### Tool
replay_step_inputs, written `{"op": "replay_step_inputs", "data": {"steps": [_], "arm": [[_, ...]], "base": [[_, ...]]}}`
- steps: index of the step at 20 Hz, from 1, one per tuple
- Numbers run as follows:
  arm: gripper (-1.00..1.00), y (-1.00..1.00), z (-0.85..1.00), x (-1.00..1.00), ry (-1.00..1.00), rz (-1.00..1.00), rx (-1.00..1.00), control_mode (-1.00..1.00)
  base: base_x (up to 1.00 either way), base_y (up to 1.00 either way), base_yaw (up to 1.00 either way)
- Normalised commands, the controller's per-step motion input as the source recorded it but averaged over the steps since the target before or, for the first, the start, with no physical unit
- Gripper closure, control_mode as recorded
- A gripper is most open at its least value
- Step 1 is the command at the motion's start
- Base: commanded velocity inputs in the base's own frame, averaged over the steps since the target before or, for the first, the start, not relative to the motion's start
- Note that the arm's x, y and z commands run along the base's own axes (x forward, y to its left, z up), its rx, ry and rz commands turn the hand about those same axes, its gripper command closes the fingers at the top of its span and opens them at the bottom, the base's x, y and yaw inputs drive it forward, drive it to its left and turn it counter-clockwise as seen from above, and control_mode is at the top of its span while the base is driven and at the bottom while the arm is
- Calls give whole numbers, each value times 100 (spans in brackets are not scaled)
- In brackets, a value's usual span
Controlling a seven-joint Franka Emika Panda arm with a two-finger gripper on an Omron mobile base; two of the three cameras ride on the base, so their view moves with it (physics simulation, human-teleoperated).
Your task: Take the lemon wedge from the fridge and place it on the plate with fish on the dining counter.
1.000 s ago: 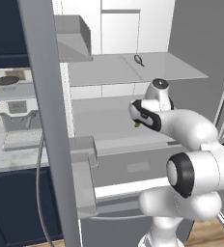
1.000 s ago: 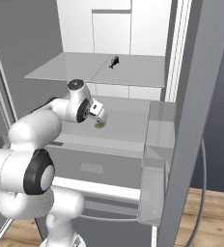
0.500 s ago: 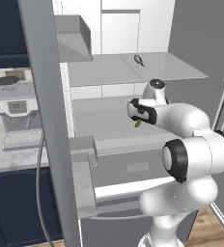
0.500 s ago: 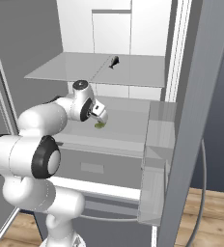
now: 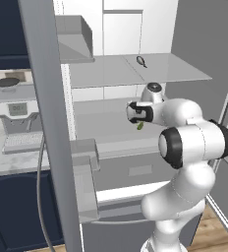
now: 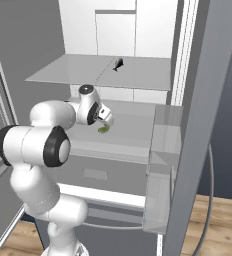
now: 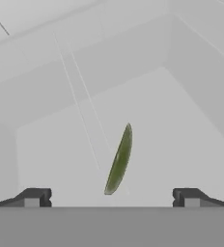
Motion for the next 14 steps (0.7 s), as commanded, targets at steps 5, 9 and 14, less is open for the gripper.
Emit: {"op": "replay_step_inputs", "data": {"steps": [5, 9, 14], "arm": [[-100, 0, -43, 16, 6, 0, -2, -100], [-100, 0, -37, 4, 5, 0, 0, -100], [-100, 0, -3, 36, 0, -1, 0, -100]], "base": [[0, 0, 0], [0, 0, 0], [0, 0, 0]]}}
